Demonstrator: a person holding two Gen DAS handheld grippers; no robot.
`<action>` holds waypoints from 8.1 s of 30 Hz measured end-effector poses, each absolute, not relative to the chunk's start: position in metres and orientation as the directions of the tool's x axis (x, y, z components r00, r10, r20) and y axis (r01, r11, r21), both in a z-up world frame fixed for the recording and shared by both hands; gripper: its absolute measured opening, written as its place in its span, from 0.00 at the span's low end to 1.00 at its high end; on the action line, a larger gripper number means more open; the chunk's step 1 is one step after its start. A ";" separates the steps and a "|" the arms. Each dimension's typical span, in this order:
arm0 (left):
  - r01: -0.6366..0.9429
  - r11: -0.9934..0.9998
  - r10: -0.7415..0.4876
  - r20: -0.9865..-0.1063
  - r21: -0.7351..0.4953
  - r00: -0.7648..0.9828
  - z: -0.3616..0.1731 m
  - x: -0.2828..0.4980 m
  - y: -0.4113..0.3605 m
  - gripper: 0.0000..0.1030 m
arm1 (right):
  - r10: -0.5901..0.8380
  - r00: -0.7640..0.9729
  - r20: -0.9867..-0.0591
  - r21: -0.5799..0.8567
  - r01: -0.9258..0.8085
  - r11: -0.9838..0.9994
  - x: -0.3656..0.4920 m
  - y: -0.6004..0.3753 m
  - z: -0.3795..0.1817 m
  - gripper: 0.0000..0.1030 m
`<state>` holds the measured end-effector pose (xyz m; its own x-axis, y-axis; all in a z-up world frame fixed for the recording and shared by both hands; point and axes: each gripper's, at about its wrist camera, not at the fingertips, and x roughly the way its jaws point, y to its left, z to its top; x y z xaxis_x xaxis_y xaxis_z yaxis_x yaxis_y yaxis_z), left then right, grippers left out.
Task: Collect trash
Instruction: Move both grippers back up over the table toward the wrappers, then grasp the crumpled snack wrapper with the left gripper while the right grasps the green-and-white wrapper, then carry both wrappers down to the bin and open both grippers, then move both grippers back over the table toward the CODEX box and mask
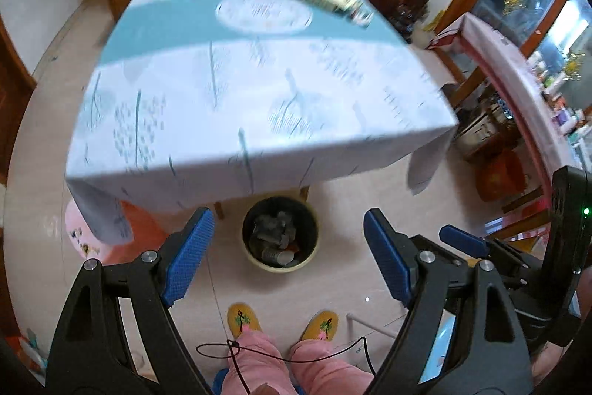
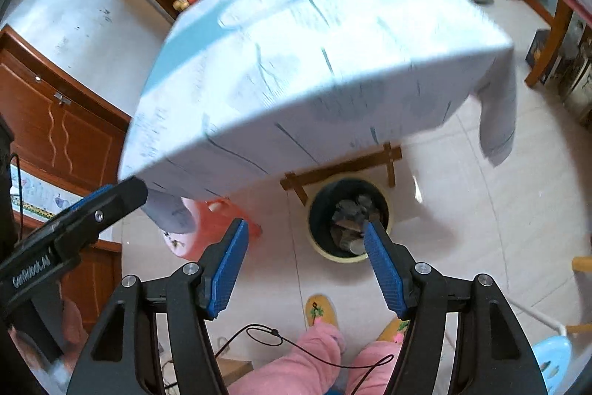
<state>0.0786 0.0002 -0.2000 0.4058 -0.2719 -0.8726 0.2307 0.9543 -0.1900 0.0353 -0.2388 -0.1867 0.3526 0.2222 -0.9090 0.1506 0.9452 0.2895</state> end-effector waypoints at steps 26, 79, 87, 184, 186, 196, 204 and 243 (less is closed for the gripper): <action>0.453 0.876 -0.430 -0.693 -0.165 0.579 -0.022 0.188 -0.008 0.79 | 0.004 0.621 -0.784 0.240 0.296 0.925 0.123 -0.246 0.021 0.64; -0.005 0.988 -0.143 -0.920 -0.156 0.364 -0.206 0.559 -0.200 0.77 | 0.369 0.233 -0.900 0.431 0.351 0.831 0.594 -0.448 -0.319 0.45; -0.012 0.984 -0.166 -0.927 -0.180 0.335 -0.214 0.608 -0.218 0.77 | 0.394 0.236 -0.888 0.453 0.307 0.837 0.588 -0.458 -0.311 0.23; 0.319 0.927 -0.271 -0.939 -0.197 0.210 -0.329 0.128 -0.041 0.61 | 0.308 0.246 -0.919 0.375 0.307 0.875 0.086 -0.241 -0.316 0.17; 0.296 0.936 -0.257 -0.946 -0.192 0.198 -0.357 0.127 -0.044 0.61 | 0.309 0.224 -0.924 0.367 0.307 0.878 0.086 -0.245 -0.348 0.17; 0.242 0.955 -0.231 -0.942 -0.172 0.243 -0.509 0.126 -0.054 0.62 | 0.300 0.184 -0.936 0.346 0.321 0.882 0.087 -0.272 -0.510 0.20; 0.255 0.959 -0.196 -0.943 -0.127 0.269 -0.599 0.127 -0.063 0.63 | 0.301 0.171 -0.938 0.342 0.313 0.886 0.093 -0.274 -0.610 0.31; 0.211 0.969 -0.188 -0.939 -0.129 0.287 -0.461 0.113 -0.033 0.82 | 0.320 0.208 -0.924 0.374 0.334 0.865 0.066 -0.272 -0.506 0.53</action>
<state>0.1134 -0.0331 -0.4614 0.2868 -0.1880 -0.9394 0.2112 0.9688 -0.1294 0.0658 -0.2721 -0.5062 0.2079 0.3198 -0.9244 0.3339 0.8651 0.3744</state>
